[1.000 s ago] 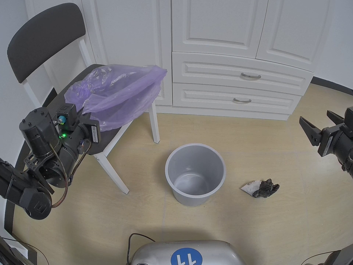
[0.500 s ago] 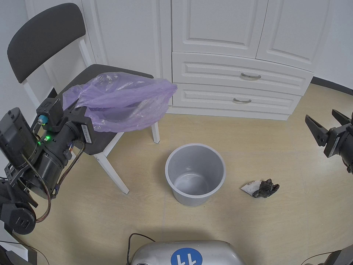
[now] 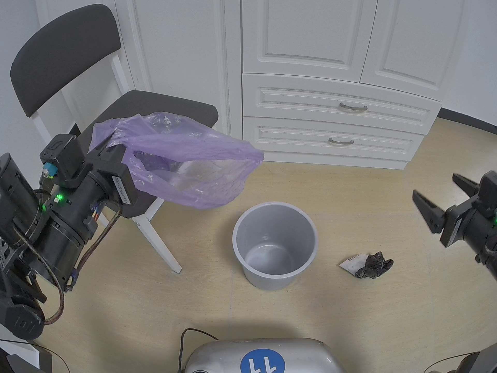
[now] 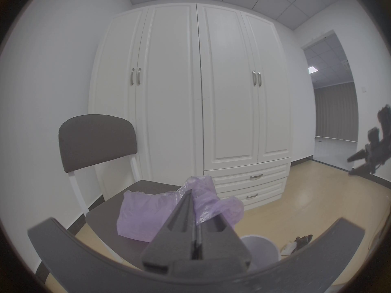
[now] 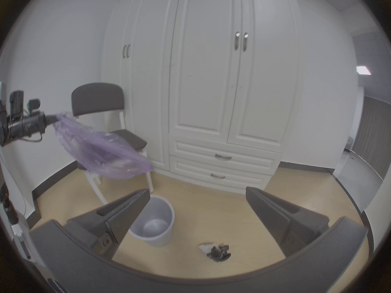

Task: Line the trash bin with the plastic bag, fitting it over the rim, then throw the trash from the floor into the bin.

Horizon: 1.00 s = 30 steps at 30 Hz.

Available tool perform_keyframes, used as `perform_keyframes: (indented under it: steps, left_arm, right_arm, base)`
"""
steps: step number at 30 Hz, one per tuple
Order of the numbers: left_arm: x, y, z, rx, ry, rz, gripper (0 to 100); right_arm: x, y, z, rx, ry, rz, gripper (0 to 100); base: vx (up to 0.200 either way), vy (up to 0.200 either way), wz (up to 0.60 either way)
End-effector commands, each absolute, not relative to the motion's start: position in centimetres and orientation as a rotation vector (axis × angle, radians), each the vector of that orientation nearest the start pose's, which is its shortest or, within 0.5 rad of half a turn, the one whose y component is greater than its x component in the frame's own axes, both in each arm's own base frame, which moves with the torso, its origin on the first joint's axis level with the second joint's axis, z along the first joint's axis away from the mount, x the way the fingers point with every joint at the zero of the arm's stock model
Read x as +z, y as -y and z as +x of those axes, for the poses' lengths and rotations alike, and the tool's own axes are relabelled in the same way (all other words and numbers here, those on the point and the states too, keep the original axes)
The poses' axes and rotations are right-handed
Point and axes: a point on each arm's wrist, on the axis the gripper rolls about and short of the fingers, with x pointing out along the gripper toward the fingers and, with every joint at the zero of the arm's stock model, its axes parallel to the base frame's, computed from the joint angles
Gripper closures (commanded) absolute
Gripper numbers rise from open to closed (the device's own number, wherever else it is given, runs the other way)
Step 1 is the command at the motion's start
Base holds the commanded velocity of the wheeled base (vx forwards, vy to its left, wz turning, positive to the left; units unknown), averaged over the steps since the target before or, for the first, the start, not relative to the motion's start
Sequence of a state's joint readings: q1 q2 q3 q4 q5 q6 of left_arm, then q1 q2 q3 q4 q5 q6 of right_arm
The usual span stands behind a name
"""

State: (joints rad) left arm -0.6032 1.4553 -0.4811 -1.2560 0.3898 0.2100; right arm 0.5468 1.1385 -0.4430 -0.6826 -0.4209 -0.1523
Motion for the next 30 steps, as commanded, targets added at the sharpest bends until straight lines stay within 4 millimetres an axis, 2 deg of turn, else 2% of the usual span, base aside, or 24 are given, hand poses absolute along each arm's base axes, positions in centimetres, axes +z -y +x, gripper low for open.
perform_keyframes:
  steps: [1, 8, 11, 19, 21, 23, 24, 30]
  left_arm:
    - [22.6, 12.6, 18.4, -0.220, 0.281, 0.060, 100]
    - [24.6, 13.2, 19.2, -0.215, 0.343, 0.019, 100]
    - [25.3, 13.8, 19.9, -0.218, 0.360, -0.017, 100]
    - [26.5, 14.9, 19.5, -0.267, 0.392, -0.082, 100]
    - [26.6, 15.1, 19.5, -0.272, 0.396, -0.086, 100]
    - [26.6, 15.1, 19.5, -0.272, 0.396, -0.086, 100]
    - [26.7, 15.1, 19.5, -0.269, 0.398, -0.088, 100]
    - [26.9, 14.9, 19.4, -0.261, 0.406, -0.094, 100]
  right_arm:
    - [19.6, -8.6, 15.0, 0.159, -0.097, -0.203, 0]
    - [18.7, -9.1, 15.8, 0.160, -0.144, -0.195, 0]
    - [17.6, -10.0, 16.5, 0.180, -0.194, -0.180, 0]
    - [16.6, -13.5, 15.1, 0.344, -0.240, -0.133, 0]
    - [16.1, -15.3, 14.8, 0.408, -0.260, -0.142, 0]
    - [16.1, -15.3, 14.8, 0.408, -0.260, -0.142, 0]
    - [15.5, -17.2, 14.9, 0.457, -0.277, -0.163, 0]
    - [15.0, -19.2, 14.4, 0.461, -0.291, -0.089, 0]
  base:
    - [0.000, 0.000, 0.00]
    - [0.000, 0.000, 0.00]
    - [0.000, 0.000, 0.00]
    - [0.000, 0.000, 0.00]
    - [0.000, 0.000, 0.00]
    - [0.000, 0.000, 0.00]
    - [0.000, 0.000, 0.00]
    - [0.000, 0.000, 0.00]
